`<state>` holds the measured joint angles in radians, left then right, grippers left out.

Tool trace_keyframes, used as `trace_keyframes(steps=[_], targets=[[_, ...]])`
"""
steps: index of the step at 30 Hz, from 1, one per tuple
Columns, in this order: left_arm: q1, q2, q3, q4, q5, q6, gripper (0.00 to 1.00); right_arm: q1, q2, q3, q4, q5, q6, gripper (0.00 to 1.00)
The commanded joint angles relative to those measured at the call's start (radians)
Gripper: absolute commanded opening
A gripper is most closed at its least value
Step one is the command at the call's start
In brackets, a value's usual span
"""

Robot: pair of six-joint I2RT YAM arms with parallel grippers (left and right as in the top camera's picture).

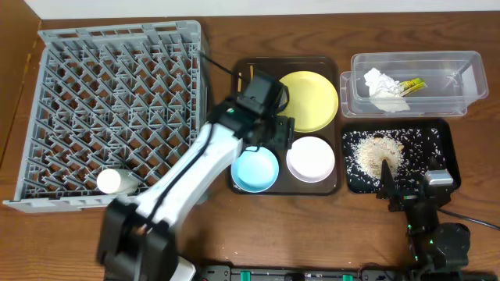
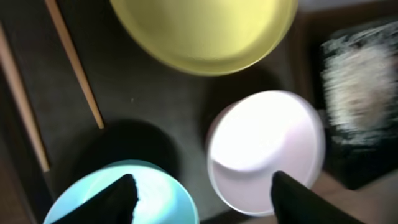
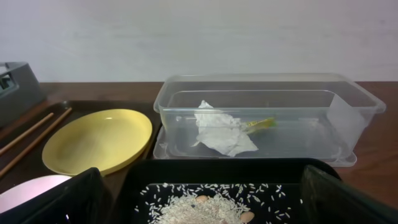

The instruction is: Sort waste into correct bins and load items into the dishwasher

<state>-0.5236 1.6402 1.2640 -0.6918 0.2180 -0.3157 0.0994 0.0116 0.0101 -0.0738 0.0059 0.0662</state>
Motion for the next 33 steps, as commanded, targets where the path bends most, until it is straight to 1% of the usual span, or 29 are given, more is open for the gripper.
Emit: trace_keyframes(steps=[1, 2, 6, 7, 9, 10, 11, 14, 15, 17, 19, 21, 22, 23, 25, 26, 27, 29, 31, 33], targets=[[0.0, 0.126, 0.014, 0.018, 0.084, 0.019, 0.64, -0.014, -0.007, -0.005, 0.0, -0.007, -0.012, 0.99], [0.0, 0.175, 0.014, 0.04, 0.142, 0.053, 0.62, -0.014, -0.007, -0.005, 0.0, -0.007, -0.012, 0.99], [0.0, 0.266, 0.014, 0.092, 0.183, 0.076, 0.58, -0.014, -0.007, -0.005, 0.0, -0.007, -0.012, 0.99], [-0.002, 0.288, 0.014, 0.101, 0.198, 0.098, 0.55, -0.014, -0.007, -0.005, 0.0, -0.007, -0.012, 0.99], [-0.006, 0.326, 0.014, 0.104, 0.202, 0.098, 0.49, -0.014, -0.007, -0.005, 0.0, -0.007, -0.012, 0.99], [-0.007, 0.338, 0.014, 0.108, 0.211, 0.098, 0.44, -0.014, -0.007, -0.005, 0.0, -0.007, -0.012, 0.99], [-0.007, 0.351, 0.014, 0.12, 0.221, 0.098, 0.32, -0.014, -0.007, -0.005, 0.0, -0.006, -0.012, 0.99], [-0.007, 0.343, 0.016, 0.137, 0.229, 0.094, 0.12, -0.014, -0.007, -0.005, 0.0, -0.007, -0.012, 0.99], [-0.007, 0.336, 0.019, 0.137, 0.235, 0.094, 0.08, -0.014, -0.007, -0.005, 0.0, -0.007, -0.012, 0.99], [-0.005, 0.311, 0.029, 0.131, 0.254, 0.094, 0.08, -0.014, -0.007, -0.005, 0.0, -0.007, -0.012, 0.99], [0.008, 0.247, 0.05, 0.097, 0.234, 0.089, 0.08, -0.014, -0.007, -0.005, 0.0, -0.007, -0.012, 0.99], [0.027, 0.173, 0.069, 0.052, 0.127, 0.054, 0.08, -0.014, -0.007, -0.005, 0.0, -0.007, -0.012, 0.99], [0.049, 0.102, 0.083, 0.001, -0.011, 0.044, 0.08, -0.014, -0.007, -0.005, 0.0, -0.007, -0.012, 0.99], [0.061, 0.066, 0.089, -0.026, -0.098, 0.044, 0.08, -0.014, -0.007, -0.005, 0.0, -0.007, -0.012, 0.99], [0.104, -0.04, 0.09, -0.095, -0.439, 0.016, 0.08, -0.014, -0.007, -0.005, 0.0, -0.007, -0.012, 0.99], [0.121, -0.069, 0.09, -0.113, -0.565, -0.003, 0.08, -0.014, -0.007, -0.005, 0.0, -0.006, -0.012, 0.99], [0.147, -0.097, 0.09, -0.128, -0.724, -0.027, 0.08, -0.014, -0.007, -0.005, 0.0, -0.007, -0.012, 0.99], [0.19, -0.123, 0.09, -0.13, -0.891, -0.042, 0.08, -0.014, -0.007, -0.005, 0.0, -0.007, -0.012, 0.99], [0.261, -0.122, 0.09, -0.097, -1.064, -0.037, 0.08, -0.014, -0.007, -0.005, 0.0, -0.007, -0.012, 0.99], [0.305, -0.109, 0.09, -0.058, -1.159, -0.037, 0.08, -0.014, -0.006, -0.005, 0.0, -0.007, -0.012, 0.99]])
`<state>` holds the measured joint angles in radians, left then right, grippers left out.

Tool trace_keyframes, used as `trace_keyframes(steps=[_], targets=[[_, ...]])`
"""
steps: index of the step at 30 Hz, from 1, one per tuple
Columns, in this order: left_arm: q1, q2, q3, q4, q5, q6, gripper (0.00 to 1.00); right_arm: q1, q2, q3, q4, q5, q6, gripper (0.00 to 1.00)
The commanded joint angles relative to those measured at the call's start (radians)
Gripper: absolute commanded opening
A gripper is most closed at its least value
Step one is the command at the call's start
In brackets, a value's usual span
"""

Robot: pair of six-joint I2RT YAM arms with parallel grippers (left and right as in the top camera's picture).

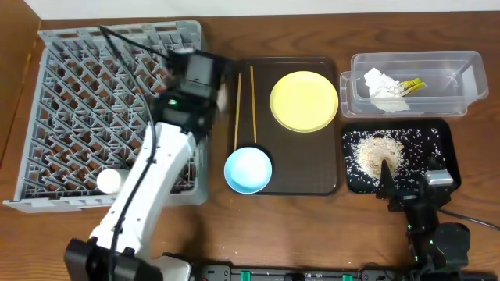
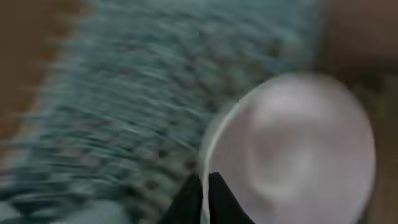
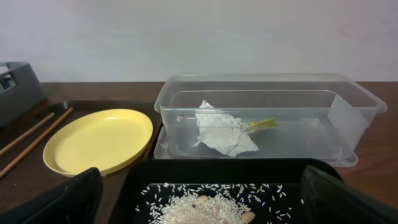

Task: Sort waste into correct bins and load items into the dishwasher
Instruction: 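Lift the white bowl and set it upright in the dish rack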

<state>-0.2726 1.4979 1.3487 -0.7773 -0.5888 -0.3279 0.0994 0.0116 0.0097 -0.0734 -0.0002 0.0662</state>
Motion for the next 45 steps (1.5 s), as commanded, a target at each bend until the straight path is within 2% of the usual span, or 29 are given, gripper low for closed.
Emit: trace_keyframes(steps=[1, 5, 8, 10, 12, 14, 15, 17, 18, 21, 25, 28, 30, 34, 39, 41, 43, 45], targets=[[0.09, 0.049, 0.005, 0.081, -0.401, -0.017, 0.08, -0.014, -0.007, -0.004, 0.0, -0.001, -0.012, 0.99], [0.151, 0.113, 0.005, 0.272, -0.399, 0.136, 0.08, -0.014, -0.006, -0.004, 0.0, 0.0, -0.012, 0.99], [0.158, 0.174, 0.005, 0.336, -0.401, 0.236, 0.08, -0.014, -0.006, -0.004, 0.0, -0.001, -0.012, 0.99], [0.158, 0.203, 0.005, 0.339, -0.4, 0.236, 0.06, -0.014, -0.007, -0.004, 0.0, -0.001, -0.012, 0.99], [0.164, 0.214, 0.005, 0.332, -0.368, 0.179, 0.1, -0.014, -0.006, -0.004, 0.0, -0.001, -0.012, 0.99], [0.183, 0.205, 0.006, 0.301, -0.224, 0.148, 0.17, -0.014, -0.006, -0.004, 0.0, 0.0, -0.012, 0.99], [0.216, 0.192, 0.006, 0.259, -0.068, 0.084, 0.26, -0.014, -0.006, -0.004, 0.0, -0.001, -0.012, 0.99], [0.271, 0.179, 0.006, 0.222, 0.109, 0.002, 0.3, -0.014, -0.006, -0.004, 0.0, -0.001, -0.012, 0.99], [0.32, 0.172, 0.006, 0.208, 0.259, -0.035, 0.33, -0.014, -0.007, -0.004, 0.0, -0.001, -0.012, 0.99], [0.439, 0.17, 0.006, 0.203, 0.589, -0.08, 0.38, -0.014, -0.007, -0.004, 0.0, -0.001, -0.012, 0.99], [0.585, 0.171, 0.005, 0.189, 0.898, -0.093, 0.43, -0.014, -0.007, -0.004, 0.0, -0.001, -0.012, 0.99], [0.623, 0.187, -0.001, 0.185, 1.069, -0.011, 0.43, -0.014, -0.007, -0.004, 0.0, -0.001, -0.012, 0.99], [0.624, 0.198, -0.002, 0.171, 1.113, 0.028, 0.44, -0.014, -0.006, -0.004, 0.0, -0.001, -0.012, 0.99], [0.624, 0.228, -0.002, 0.119, 1.106, 0.077, 0.44, -0.014, -0.006, -0.004, 0.0, -0.001, -0.012, 0.99], [0.624, 0.303, -0.004, 0.101, 1.097, 0.077, 0.43, -0.014, -0.007, -0.004, 0.0, -0.001, -0.012, 0.99], [0.624, 0.342, -0.004, 0.101, 1.111, 0.077, 0.36, -0.014, -0.007, -0.004, 0.0, -0.001, -0.012, 0.99], [0.626, 0.359, -0.004, 0.109, 1.152, 0.076, 0.25, -0.014, -0.006, -0.004, 0.0, -0.001, -0.012, 0.99], [0.631, 0.351, -0.004, 0.137, 1.218, 0.076, 0.19, -0.014, -0.007, -0.004, 0.0, -0.001, -0.012, 0.99]])
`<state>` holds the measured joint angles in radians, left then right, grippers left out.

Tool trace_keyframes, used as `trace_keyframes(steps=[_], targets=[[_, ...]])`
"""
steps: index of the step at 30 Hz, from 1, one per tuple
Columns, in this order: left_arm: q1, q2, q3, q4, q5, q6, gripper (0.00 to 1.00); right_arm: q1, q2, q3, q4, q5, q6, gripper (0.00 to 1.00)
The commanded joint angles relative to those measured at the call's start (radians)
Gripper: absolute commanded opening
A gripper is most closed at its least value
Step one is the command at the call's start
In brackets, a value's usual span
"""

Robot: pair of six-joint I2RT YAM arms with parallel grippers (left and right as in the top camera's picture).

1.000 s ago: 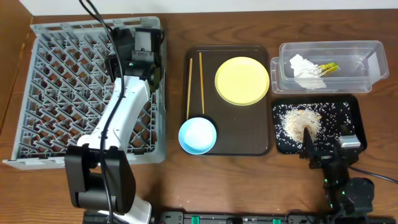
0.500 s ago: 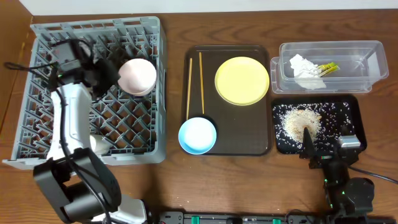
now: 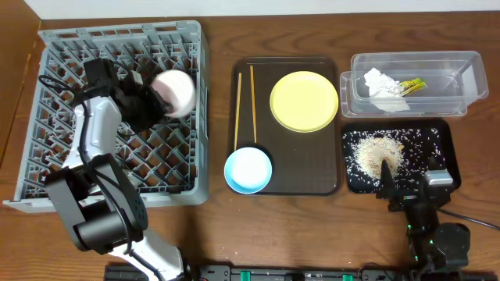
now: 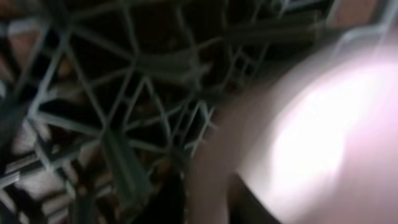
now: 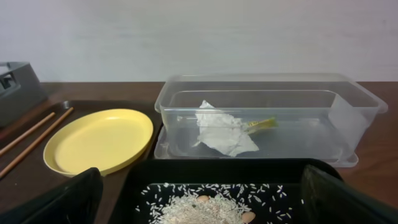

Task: Sort waste into correct bins and load items into the dishwasher
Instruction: 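Lift the white bowl and set it upright in the dish rack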

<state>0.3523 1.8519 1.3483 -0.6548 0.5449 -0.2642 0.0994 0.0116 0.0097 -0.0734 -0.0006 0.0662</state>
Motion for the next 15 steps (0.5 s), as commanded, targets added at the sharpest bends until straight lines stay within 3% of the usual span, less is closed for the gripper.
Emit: trace_keyframes(steps=[1, 4, 7, 9, 11, 15], targets=[[0.01, -0.013, -0.003, 0.035, 0.129, 0.007, 0.19, -0.014, -0.006, -0.004, 0.0, 0.0, -0.012, 0.99], [0.031, -0.057, -0.003, 0.098, 0.264, -0.006, 0.12, -0.014, -0.006, -0.004, 0.0, 0.0, -0.012, 0.99], [0.047, -0.119, -0.002, 0.137, 0.236, -0.044, 0.08, -0.014, -0.006, -0.004, 0.0, 0.0, -0.012, 0.99], [0.04, -0.166, -0.002, 0.112, 0.039, -0.043, 0.08, -0.014, -0.007, -0.004, 0.0, 0.0, -0.012, 0.99], [0.0, -0.231, -0.002, 0.063, -0.337, -0.043, 0.08, -0.014, -0.006, -0.004, 0.0, 0.0, -0.012, 0.99], [-0.101, -0.275, -0.002, 0.055, -0.743, -0.019, 0.08, -0.014, -0.006, -0.004, 0.0, 0.0, -0.012, 0.99]])
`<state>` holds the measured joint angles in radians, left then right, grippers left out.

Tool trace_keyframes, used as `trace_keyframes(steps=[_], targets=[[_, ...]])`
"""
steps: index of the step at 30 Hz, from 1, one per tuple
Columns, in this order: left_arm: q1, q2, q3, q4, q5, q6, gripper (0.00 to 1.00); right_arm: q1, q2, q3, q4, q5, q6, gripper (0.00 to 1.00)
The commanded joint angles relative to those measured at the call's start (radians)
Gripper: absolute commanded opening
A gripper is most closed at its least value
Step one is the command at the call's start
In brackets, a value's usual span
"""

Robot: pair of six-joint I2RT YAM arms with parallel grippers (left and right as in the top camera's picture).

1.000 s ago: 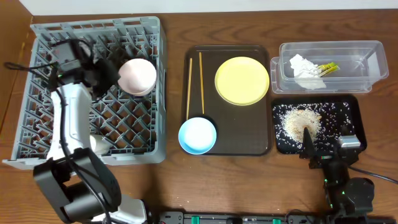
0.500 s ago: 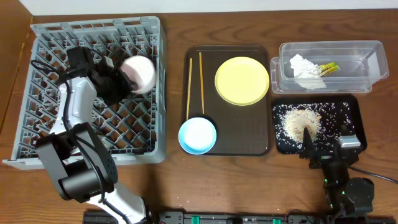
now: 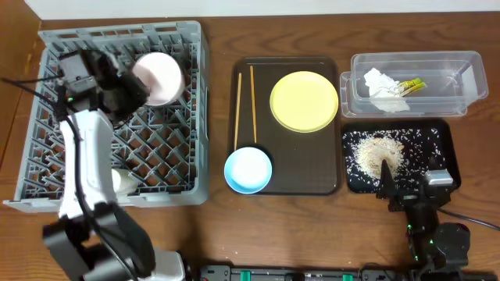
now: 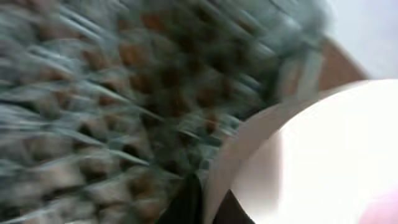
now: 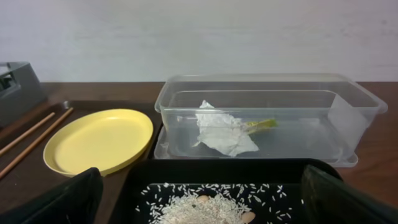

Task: Sort waste into correct bins and load items into the dishwasher
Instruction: 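Lift the white bowl and set it upright in the dish rack, then reach the left gripper to the light-blue bowl and grasp it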

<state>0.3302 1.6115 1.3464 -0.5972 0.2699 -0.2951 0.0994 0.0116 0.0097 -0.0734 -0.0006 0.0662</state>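
My left gripper (image 3: 131,87) is shut on the rim of the pink bowl (image 3: 158,77), held tilted over the upper right part of the grey dish rack (image 3: 70,168). The left wrist view is blurred: the bowl (image 4: 311,155) fills its right side, the rack's grid (image 4: 112,93) the left. On the dark tray (image 3: 301,168) lie a yellow plate (image 3: 305,101), a blue bowl (image 3: 248,169) and two chopsticks (image 3: 238,105). My right gripper (image 5: 199,214) stands open over the black bin of rice (image 5: 205,208).
A clear plastic bin (image 3: 412,81) with crumpled paper and a wrapper stands at the back right. A white cup (image 3: 119,181) lies in the rack's near part. The black bin (image 3: 441,136) sits in front of the clear one.
My left gripper has carried the pink bowl a little up and to the left, toward the rack's far edge. The right arm has not moved.
My left gripper was open over the tray between the blue and pink bowls. Then it was shut on the pink bowl, off the tray near the rack's right edge. Then it held the bowl over the rack, and now nearer the rack's far side.
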Motion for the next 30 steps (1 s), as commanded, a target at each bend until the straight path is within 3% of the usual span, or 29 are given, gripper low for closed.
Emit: trace_keyframes(steps=[1, 8, 24, 30], targets=[[-0.117, -0.037, 0.0, -0.001, -0.579, 0.019, 0.08, -0.014, -0.006, -0.004, 0.0, 0.0, -0.012, 0.99], [-0.343, 0.019, 0.0, 0.097, -1.16, 0.075, 0.08, -0.014, -0.005, -0.004, 0.0, 0.0, -0.012, 0.99], [-0.446, 0.263, 0.0, 0.342, -1.407, 0.318, 0.07, -0.014, -0.005, -0.004, 0.0, 0.0, -0.012, 0.99], [-0.479, 0.349, 0.0, 0.383, -1.526, 0.338, 0.07, -0.014, -0.005, -0.004, 0.0, 0.0, -0.012, 0.99]])
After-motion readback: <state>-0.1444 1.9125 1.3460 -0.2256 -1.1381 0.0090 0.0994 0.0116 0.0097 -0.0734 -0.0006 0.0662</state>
